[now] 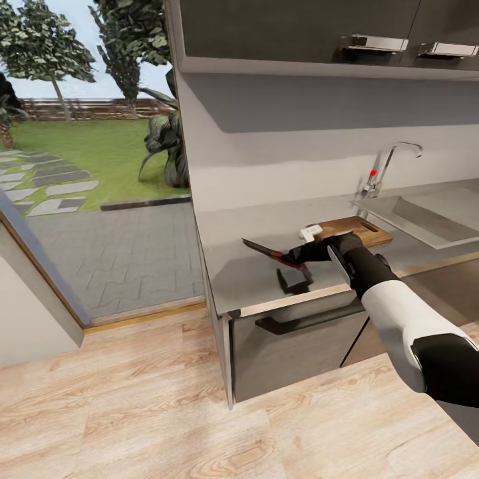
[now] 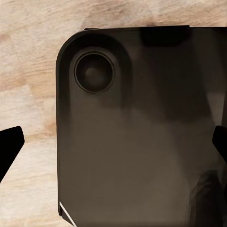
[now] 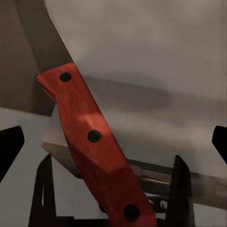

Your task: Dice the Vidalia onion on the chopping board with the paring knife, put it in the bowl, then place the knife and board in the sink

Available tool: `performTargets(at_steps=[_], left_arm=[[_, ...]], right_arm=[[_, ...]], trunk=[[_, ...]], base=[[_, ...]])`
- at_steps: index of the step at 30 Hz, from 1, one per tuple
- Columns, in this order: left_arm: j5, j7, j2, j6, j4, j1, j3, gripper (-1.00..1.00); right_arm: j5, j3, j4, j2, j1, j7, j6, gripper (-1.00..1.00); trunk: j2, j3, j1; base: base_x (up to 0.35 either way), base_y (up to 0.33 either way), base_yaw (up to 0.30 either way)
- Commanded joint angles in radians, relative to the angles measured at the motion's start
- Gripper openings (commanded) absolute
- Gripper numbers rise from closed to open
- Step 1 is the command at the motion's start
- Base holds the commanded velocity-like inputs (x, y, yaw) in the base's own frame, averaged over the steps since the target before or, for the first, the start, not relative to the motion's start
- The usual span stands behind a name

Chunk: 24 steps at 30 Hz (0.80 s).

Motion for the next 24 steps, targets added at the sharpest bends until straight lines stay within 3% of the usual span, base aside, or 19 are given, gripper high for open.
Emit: performTargets(at_steps=[1, 13, 24], left_arm=[[0.0, 0.004, 0.0, -0.001, -0.002, 0.001, -0.001, 1.0], [0.0, 0.004, 0.0, -0.001, -0.002, 0.001, -0.001, 1.0], [0.0, 0.004, 0.0, -0.001, -0.001, 0.001, -0.001, 1.0]], right_arm=[[0.011, 0.003, -0.002, -0.001, 0.0, 0.007, 0.002, 1.0], [0.052, 0.003, 0.052, 0.005, 0.0, 0.001, 0.0, 1.0], [0.053, 0.003, 0.052, 0.006, 0.0, -0.024, 0.0, 1.0]], trunk=[[0.0, -0.001, 0.0], [0.0, -0.001, 0.0], [0.0, -0.001, 0.0]], base=[[0.0, 0.0, 0.0], [0.0, 0.0, 0.0], [0.0, 0.0, 0.0]])
